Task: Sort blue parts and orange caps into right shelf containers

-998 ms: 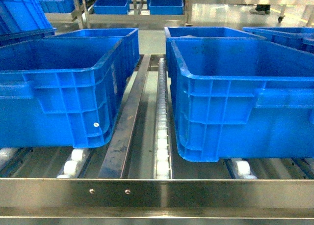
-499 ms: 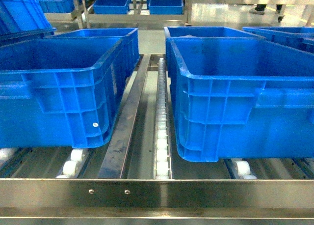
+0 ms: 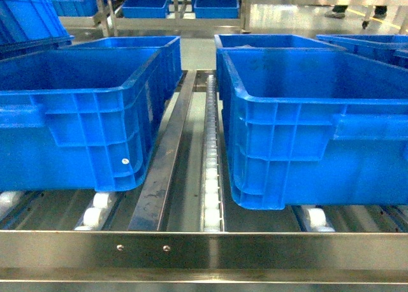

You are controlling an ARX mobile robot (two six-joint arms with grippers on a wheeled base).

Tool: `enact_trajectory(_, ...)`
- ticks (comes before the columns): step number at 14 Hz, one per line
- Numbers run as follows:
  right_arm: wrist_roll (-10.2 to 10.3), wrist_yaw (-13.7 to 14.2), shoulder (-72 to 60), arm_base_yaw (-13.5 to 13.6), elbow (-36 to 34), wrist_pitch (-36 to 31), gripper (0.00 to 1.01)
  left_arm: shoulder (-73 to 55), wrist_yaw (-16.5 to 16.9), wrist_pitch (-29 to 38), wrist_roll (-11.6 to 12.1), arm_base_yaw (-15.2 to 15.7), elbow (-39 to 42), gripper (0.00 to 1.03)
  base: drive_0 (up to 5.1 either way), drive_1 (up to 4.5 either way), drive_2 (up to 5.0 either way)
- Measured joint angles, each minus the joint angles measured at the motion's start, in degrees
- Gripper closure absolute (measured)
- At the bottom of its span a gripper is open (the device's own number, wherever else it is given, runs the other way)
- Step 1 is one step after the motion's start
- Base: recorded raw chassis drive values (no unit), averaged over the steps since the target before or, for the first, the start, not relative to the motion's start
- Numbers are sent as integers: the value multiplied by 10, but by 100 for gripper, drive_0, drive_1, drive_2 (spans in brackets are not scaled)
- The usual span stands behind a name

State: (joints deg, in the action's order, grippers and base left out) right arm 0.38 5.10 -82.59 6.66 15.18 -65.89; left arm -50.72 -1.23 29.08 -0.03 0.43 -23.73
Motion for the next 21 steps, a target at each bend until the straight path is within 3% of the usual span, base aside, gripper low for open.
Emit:
enact_trajectory(2,0,5,14,-4,-14,6,29,3,1,2,0,0,22,41,0,0,0)
enact_trajectory(3,0,5,33,-7,-28,8,36,7,5,1,0,-1,39,47,0,0,0)
enact_trajectory(4,0,-1,95,-20,-53,30,60,42,14,11,0,-7,83,70,0,0,0)
enact_trajectory(5,-2,-45,221,-70,-105,107,99,113,12,6,0,-4,149,101,0,0,0)
enact_trajectory(6,-2,-51,312,-67,-128,177,99,168,12,-15,0,-4,177,101,0,0,0)
enact_trajectory(13,-2,-51,537,-67,-145,376,99,293,12,-80,0,-4,229,101,0,0,0)
enact_trajectory(21,-2,-51,691,-67,-145,524,99,407,12,-190,0,-4,229,101,0,0,0)
